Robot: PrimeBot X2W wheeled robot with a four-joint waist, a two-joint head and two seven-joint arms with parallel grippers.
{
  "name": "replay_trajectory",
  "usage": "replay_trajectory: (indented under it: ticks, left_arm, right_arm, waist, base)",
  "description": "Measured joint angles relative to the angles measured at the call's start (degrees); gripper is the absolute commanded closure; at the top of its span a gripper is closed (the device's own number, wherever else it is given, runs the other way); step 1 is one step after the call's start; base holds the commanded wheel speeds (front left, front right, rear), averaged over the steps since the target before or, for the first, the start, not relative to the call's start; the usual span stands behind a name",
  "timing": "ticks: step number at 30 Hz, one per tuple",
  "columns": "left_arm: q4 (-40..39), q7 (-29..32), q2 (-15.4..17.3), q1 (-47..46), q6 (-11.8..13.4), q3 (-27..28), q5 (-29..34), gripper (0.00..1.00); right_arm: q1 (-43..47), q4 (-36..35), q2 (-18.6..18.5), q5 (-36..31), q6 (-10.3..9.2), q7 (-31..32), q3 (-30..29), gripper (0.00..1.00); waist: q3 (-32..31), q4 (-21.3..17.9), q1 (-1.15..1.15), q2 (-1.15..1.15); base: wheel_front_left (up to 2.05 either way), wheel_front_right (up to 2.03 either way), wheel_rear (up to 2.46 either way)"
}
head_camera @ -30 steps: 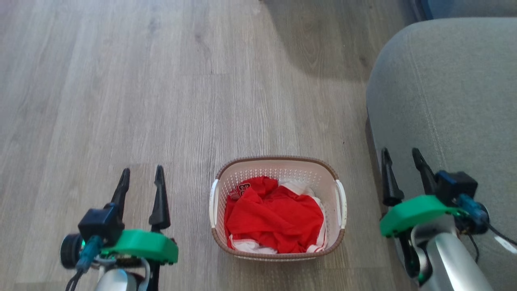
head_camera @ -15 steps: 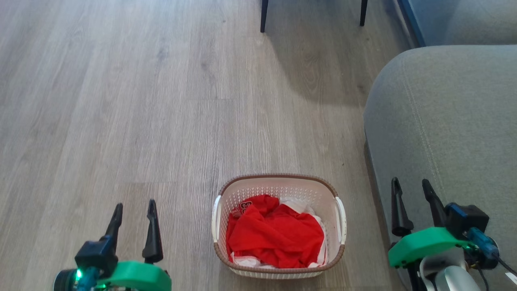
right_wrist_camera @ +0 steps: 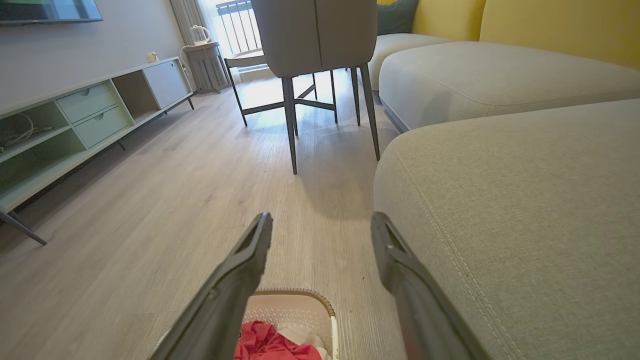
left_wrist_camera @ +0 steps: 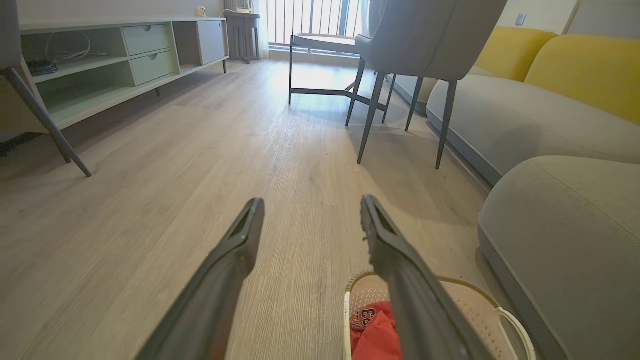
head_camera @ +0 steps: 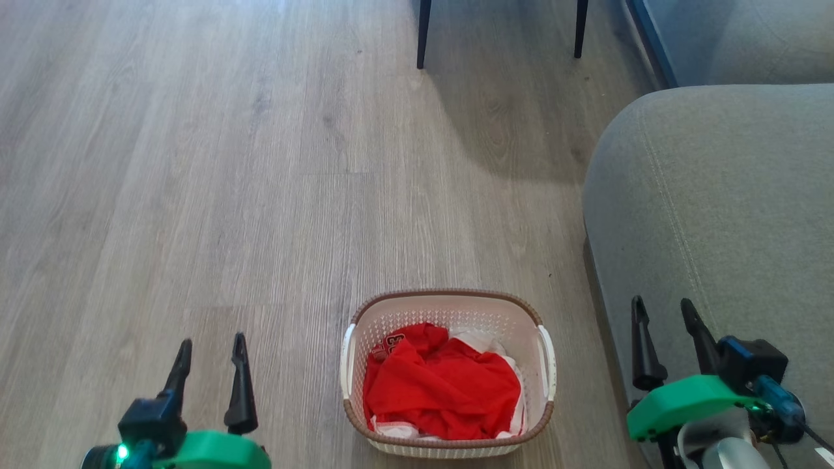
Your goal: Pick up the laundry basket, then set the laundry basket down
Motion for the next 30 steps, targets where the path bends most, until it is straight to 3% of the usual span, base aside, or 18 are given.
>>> replay_trajectory:
  ticks: [11,12,18,30]
  left_arm:
    - [0.45,0.00,0.01,0.29,-0.43,0.13,1.38,0.00]
    - [0.58,0.00,0.01,0.31,-0.44,0.15,1.40,1.00]
    - [5.77,0.36,-0.05,2.09,-0.41,0.03,0.94,1.00]
    - [6.38,2.31,-0.05,2.11,-0.98,0.41,-7.03,1.00]
  right_arm:
    - [0.01,0.03,0.01,0.00,0.00,0.00,-0.12,0.00]
    - [0.01,0.04,0.01,0.00,0.00,0.00,-0.11,1.00]
    - [2.17,4.88,0.35,0.35,0.00,0.20,0.40,1.00]
    - [2.61,5.12,0.35,7.83,0.00,2.04,-0.10,1.00]
  waist:
    - [-0.46,-0.33,0.00,0.00]
    - [-0.49,-0.37,0.00,0.00]
    - [-0.49,-0.41,0.00,0.00]
    - [-0.29,-0.68,0.00,0.00]
  base:
    - [0.00,0.00,0.00]
    - [0.00,0.00,0.00]
    - [0.00,0.00,0.00]
    - [0.00,0.00,0.00]
